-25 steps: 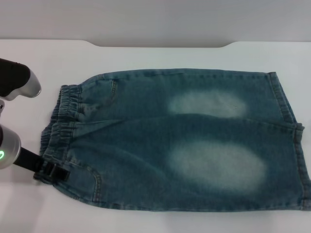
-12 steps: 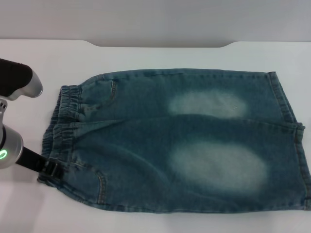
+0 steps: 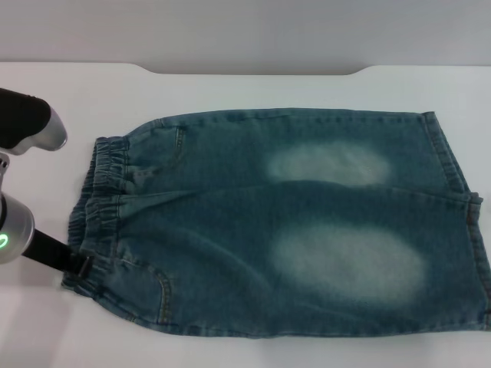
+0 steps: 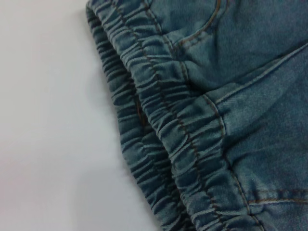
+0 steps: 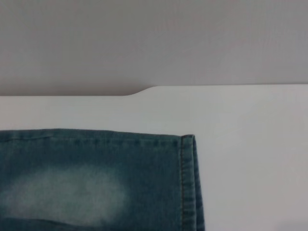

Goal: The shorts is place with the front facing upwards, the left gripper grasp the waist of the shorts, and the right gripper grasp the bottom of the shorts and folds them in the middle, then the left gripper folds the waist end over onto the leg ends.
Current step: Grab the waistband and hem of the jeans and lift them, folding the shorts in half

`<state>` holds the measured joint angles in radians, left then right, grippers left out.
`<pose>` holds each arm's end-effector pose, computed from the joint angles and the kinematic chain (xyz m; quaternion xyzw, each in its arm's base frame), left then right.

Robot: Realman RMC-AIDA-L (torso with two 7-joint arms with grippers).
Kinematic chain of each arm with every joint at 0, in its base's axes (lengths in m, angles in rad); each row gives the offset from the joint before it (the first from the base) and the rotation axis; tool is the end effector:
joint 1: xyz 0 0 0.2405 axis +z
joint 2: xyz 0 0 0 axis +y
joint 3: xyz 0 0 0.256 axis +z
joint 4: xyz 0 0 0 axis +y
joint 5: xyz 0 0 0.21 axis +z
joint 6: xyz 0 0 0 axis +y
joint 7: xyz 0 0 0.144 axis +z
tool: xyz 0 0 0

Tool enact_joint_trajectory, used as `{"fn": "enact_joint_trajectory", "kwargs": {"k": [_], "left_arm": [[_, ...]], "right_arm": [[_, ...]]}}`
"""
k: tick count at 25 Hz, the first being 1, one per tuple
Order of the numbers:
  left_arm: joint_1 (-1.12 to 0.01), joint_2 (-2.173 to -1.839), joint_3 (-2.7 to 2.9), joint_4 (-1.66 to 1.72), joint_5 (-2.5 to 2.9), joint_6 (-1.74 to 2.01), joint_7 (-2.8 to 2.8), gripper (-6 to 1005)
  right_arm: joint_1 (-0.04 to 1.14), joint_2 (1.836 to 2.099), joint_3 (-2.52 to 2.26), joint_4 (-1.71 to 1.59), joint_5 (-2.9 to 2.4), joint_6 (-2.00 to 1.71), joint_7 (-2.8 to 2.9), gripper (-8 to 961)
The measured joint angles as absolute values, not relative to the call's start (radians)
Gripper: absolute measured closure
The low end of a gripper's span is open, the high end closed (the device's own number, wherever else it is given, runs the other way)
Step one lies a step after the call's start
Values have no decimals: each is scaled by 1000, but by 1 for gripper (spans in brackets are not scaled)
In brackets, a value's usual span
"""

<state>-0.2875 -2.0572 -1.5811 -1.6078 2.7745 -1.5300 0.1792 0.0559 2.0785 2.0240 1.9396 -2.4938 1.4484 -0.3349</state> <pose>-0.2392 0.3014 0.0182 -0.8048 -0.4774 0.2072 0.2854 0.2459 0.2797 0.1334 -0.7585 0.5023 0.0147 0.4149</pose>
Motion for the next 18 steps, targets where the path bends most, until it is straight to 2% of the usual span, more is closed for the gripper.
{"fn": "enact_joint_trajectory", "kwargs": {"k": [10,15,18], "left_arm": [[-292,-2057,-1588,-1692,2831,-1580,179,895],[-289,-2057,-1590,-1686,2831,-1580,182,1001],[-286,-2059,-1609,-1692,2826,-1595,176,985]], "right_arm": [[30,2080,1977,1925,-2468,1506,-297,309],[5,2083,1941,1933,-2467,1506,-278,309],[1,2083,1937,1941,-2463,1503,-276,309]]}}
